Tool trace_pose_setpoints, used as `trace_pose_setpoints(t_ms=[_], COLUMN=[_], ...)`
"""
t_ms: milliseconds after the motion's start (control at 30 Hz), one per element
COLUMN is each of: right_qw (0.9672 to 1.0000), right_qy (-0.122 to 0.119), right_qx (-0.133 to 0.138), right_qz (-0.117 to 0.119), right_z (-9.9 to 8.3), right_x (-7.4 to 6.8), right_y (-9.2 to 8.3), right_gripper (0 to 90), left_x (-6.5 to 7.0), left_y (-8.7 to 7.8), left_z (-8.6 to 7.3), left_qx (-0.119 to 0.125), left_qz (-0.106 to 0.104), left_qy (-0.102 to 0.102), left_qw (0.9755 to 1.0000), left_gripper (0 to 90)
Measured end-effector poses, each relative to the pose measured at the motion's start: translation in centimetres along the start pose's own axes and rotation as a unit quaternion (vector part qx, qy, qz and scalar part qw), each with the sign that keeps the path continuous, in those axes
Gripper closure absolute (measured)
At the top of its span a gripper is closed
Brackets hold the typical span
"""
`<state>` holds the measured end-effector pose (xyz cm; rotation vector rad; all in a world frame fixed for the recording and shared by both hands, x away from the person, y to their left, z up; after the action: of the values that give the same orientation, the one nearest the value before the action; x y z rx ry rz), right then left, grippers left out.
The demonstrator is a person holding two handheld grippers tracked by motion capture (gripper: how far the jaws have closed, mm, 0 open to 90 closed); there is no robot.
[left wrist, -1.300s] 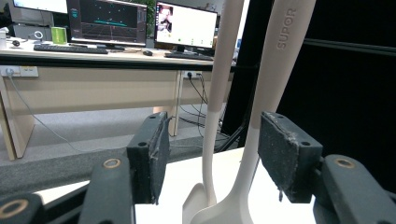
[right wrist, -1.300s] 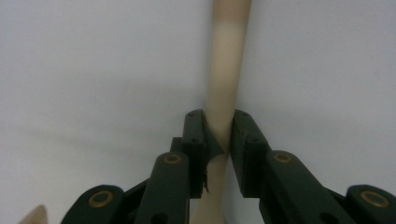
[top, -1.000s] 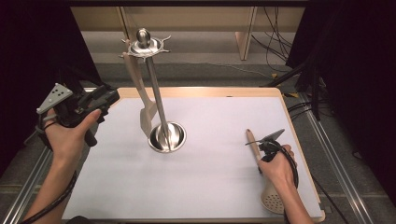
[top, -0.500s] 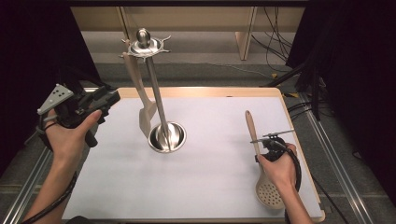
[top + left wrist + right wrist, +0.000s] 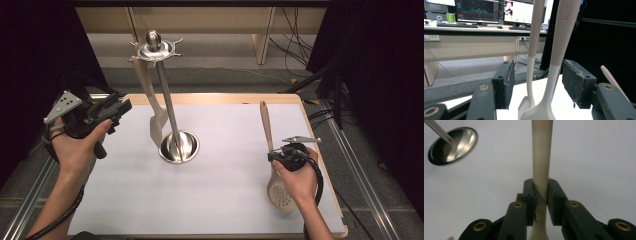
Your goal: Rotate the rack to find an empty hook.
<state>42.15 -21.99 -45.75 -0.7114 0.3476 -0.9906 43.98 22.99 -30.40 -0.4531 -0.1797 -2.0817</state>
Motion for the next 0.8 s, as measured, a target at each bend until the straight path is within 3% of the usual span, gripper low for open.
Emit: trace_pose_setpoints(t_ms=[300,333,400,433,467,500,633,733,767,800], right_qw=[0.9984,0.9986,0.9973,0.997,0.9978,0.9968,0.9961,0.9928,0.9936,0.9926], right_qy=[-0.015,-0.003,-0.025,-0.024,-0.008,-0.027,-0.021,-0.047,-0.036,-0.042], right_qx=[0.053,0.053,0.068,0.074,0.066,0.075,0.086,0.109,0.106,0.113], right_qz=[-0.007,-0.005,-0.009,-0.001,0.0,-0.003,0.007,0.011,0.015,0.015], right_z=[2.0,2.1,2.4,2.6,2.6,2.8,3.2,3.7,3.7,3.9], right_x=[-1.3,-1.7,-1.6,-1.8,-2.3,-2.1,-3.1,-3.5,-4.0,-4.2], right_y=[-1.1,-1.3,-1.4,-1.5,-1.7,-1.7,-1.9,-1.8,-2.0,-2.0], right_gripper=[79.2,79.2,79.2,79.2,79.2,79.2,79.2,79.2,79.2,79.2], left_x=[0.5,0.6,0.7,0.8,0.9,1.0,1.7,2.5,2.7,2.9], left_y=[0.1,0.2,0.2,0.2,0.2,0.2,0.4,0.6,0.6,0.7], left_z=[-0.2,-0.2,-0.3,-0.3,-0.3,-0.3,-0.5,-0.6,-0.6,-0.6], left_qx=[-0.004,-0.003,-0.005,-0.004,-0.003,-0.003,-0.005,-0.007,-0.009,-0.009], left_qz=[-0.006,-0.007,-0.008,-0.009,-0.009,-0.01,-0.019,-0.027,-0.03,-0.034], left_qy=[0.004,0.003,0.006,0.005,0.006,0.007,0.014,0.018,0.021,0.021], left_qw=[1.0,1.0,0.9999,0.9999,0.9999,0.9999,0.9997,0.9994,0.9993,0.9992], left_gripper=[42.8,42.8,42.8,42.8,42.8,42.9,43.0,43.0,43.0,43.0])
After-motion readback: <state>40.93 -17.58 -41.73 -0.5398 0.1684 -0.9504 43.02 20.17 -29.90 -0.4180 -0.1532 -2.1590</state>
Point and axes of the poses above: each handheld gripper's, and its own axes: y roughly forward along the jaws, z roughly out of its top, x roughly to its right, the point moved 7 cm from there along y, roughly forward along the jaws, and after that the axes turned 15 degrees about -y, right-handed, at the moved point
